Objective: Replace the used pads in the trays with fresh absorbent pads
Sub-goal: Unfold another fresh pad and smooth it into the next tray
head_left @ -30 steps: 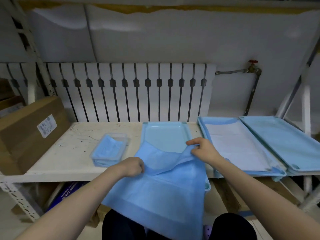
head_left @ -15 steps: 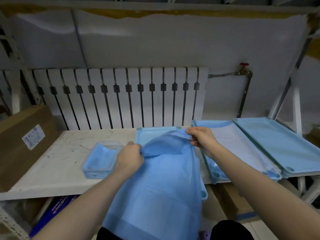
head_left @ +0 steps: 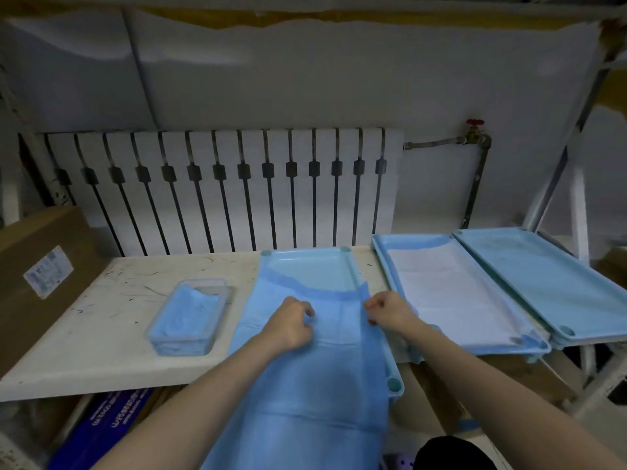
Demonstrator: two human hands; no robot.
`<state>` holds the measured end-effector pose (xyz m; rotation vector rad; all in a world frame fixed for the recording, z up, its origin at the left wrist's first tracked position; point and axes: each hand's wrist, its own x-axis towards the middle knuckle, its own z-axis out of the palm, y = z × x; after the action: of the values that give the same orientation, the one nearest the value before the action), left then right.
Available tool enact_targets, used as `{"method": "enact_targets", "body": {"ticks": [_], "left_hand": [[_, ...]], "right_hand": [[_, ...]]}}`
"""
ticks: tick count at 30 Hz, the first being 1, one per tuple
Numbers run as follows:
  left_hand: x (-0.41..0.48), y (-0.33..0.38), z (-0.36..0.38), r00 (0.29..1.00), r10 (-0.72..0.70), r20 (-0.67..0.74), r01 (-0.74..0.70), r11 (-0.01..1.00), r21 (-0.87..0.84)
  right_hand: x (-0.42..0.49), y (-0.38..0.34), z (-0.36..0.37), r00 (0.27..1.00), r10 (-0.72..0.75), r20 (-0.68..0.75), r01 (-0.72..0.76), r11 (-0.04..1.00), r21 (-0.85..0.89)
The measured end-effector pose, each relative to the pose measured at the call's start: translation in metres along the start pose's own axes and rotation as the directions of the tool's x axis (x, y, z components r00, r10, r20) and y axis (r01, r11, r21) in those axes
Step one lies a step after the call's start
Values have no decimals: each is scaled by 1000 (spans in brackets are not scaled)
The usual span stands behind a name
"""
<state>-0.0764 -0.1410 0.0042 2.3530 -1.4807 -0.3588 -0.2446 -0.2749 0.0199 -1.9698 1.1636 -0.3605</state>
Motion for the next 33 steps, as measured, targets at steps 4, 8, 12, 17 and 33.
{"method": "enact_targets", "body": {"ticks": [4,8,12,17,33], "left_hand": [[-18,0,20,997,34,68,-33,999,-14],[-32,-5,26,993,-7,119,8,1000,-7],[-46,-11,30,978,-38,207,22,997,79],[-56,-8,33,974,-33,223,18,998,66],[-77,1,25,976,-10,216,38,991,-125]], "right_hand": [[-18,13,14,995,41,86,10,851,-525],[-35,19,21,999,39,31,-7,734,-680],[-49,25,26,996,74,42,-21,698,-716],[-58,31,35,996,63,63,-17,826,-564],[-77,16,37,992,71,102,24,695,-719]]}}
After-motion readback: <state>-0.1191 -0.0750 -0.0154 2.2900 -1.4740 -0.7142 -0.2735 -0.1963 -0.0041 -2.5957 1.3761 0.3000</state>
